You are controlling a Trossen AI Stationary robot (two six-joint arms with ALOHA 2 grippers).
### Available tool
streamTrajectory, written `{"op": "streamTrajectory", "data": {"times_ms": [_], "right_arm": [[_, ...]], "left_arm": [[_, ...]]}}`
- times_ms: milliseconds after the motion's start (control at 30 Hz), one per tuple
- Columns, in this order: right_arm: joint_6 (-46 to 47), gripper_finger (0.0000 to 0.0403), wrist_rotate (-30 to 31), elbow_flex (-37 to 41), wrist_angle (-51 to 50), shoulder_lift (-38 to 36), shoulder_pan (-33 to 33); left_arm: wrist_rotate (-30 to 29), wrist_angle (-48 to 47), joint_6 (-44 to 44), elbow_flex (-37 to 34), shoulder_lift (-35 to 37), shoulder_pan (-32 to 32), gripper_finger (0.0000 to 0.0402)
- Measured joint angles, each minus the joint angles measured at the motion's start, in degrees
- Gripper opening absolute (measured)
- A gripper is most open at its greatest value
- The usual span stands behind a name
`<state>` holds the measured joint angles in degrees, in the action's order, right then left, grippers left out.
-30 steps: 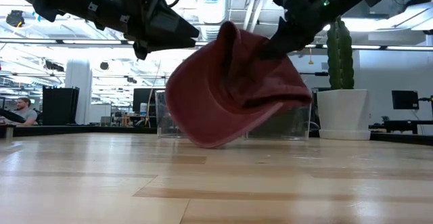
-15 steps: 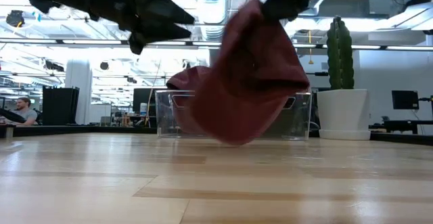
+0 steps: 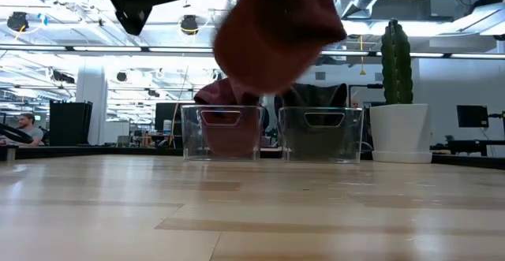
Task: Pick & Place hat
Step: Put the red cap into the left transparent bin
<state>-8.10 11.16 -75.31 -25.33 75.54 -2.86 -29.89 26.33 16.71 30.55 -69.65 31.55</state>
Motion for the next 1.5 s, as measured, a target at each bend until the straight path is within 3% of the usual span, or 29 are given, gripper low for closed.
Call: {"op": "streamTrajectory", "data": {"times_ms": [133,333,667,900,1067,1300,1500], "right_arm": [[-0.7,0.0005,-4.9,-4.2,-0.7,2.1,3.1],[-3.9,0.0006,-6.6,-13.8,-6.1,11.6,7.9],[-6.0,0.0009,-8.3,-41.8,-22.7,32.2,15.9],[-6.7,0.0008,-8.5,-58.8,-32.3,42.5,18.4],[-6.5,0.0007,-9.6,-58.4,-34.3,42.6,17.6],[-5.4,0.0007,-9.2,-58.4,-40.4,40.5,15.0],[-3.0,0.0007,-8.9,-58.5,-44.8,38.2,12.0]], "left_arm": [[0.0,0.0,0.1,0.0,0.0,0.4,0.0131],[-1.6,0.0,0.1,0.0,-0.2,0.3,0.0131],[-1.3,-1.1,-0.1,0.0,0.3,0.9,0.0131],[-1.4,-2.0,-0.2,0.0,0.3,2.8,0.0131],[-5.7,-2.4,-0.2,0.0,0.4,2.9,0.0131],[-19.9,-1.3,-1.1,0.0,0.4,1.8,0.0131],[-19.7,7.1,-3.7,-0.1,0.4,-1.3,0.0131]]}}
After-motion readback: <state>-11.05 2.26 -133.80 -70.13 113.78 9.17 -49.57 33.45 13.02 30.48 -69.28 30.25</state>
